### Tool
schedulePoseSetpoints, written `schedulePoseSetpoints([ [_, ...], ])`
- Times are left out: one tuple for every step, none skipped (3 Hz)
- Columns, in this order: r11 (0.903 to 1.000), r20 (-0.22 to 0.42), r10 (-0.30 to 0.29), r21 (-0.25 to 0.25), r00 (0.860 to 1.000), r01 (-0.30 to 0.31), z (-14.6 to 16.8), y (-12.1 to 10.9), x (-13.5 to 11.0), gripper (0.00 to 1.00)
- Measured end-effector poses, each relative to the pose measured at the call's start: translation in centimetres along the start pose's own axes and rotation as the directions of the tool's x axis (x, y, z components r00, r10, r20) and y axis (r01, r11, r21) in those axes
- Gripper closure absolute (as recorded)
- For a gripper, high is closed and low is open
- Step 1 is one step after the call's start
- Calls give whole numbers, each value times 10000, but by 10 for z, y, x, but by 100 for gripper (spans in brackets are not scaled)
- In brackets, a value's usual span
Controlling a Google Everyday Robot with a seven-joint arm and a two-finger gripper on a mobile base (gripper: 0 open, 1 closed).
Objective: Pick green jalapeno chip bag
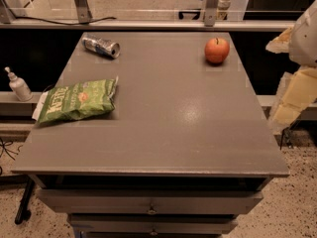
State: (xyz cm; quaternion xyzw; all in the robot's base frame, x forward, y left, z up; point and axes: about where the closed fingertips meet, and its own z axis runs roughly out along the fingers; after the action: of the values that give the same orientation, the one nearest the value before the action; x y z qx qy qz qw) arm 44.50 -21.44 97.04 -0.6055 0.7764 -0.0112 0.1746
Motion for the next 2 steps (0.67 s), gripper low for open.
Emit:
schedulePoseSetpoints([
  [9986,1235,14,-524,9923,51,31,-9,-20,0],
  [9950,2606,-156,-911,9653,407,57,-12,-68,0],
])
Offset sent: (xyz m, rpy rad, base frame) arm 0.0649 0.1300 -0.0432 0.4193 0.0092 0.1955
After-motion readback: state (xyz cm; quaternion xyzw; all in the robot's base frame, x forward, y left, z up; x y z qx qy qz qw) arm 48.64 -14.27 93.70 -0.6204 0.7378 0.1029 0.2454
